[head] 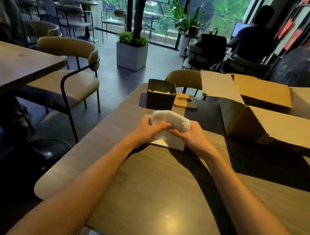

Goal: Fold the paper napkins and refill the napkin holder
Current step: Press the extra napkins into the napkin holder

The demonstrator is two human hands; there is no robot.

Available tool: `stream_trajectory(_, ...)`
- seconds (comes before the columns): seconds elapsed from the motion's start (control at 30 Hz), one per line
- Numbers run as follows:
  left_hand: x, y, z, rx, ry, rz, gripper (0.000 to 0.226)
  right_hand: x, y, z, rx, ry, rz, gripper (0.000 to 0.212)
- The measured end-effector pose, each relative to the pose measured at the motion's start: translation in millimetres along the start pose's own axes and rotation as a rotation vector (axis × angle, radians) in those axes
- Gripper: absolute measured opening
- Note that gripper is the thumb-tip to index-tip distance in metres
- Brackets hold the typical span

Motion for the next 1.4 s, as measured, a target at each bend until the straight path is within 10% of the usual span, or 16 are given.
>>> stream_trajectory(0.3, 5.0, 2.2, -6.9, 0.134, -0.087, 0.028, 0.033, 2.8, 1.0, -1.0, 0.013, 0.107, 0.031, 0.027)
stream_trajectory(0.6, 14.1, -0.7, 21.6, -0.044, 0.176, 0.06, 0.035, -6.3, -3.6, 4.1, -0.192, -0.406, 0.011, 0.026)
stream_trajectory(0.9, -5.6, 7.7, 29.5, -0.17, 0.076, -0.047, 0.024, -13.7, -12.1, -6.0, 0.036, -0.016, -0.099, 0.026)
stream_trajectory(1.4, 0.6, 5.5, 23.2, -0.031, 0.113, 0.018, 0.045, -6.9, -12.3, -3.1, 0.057, -0.11, -0.043, 0.031)
Point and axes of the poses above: each hand's wrist, its own y-axis away from the middle knuckle, its own z-axis out of the back of the hand, x = y × z, the point moved 7 cm from there along -y, towards the middle knuckle, and after that the axes turned 10 degrees about x, right-handed, at the moved point
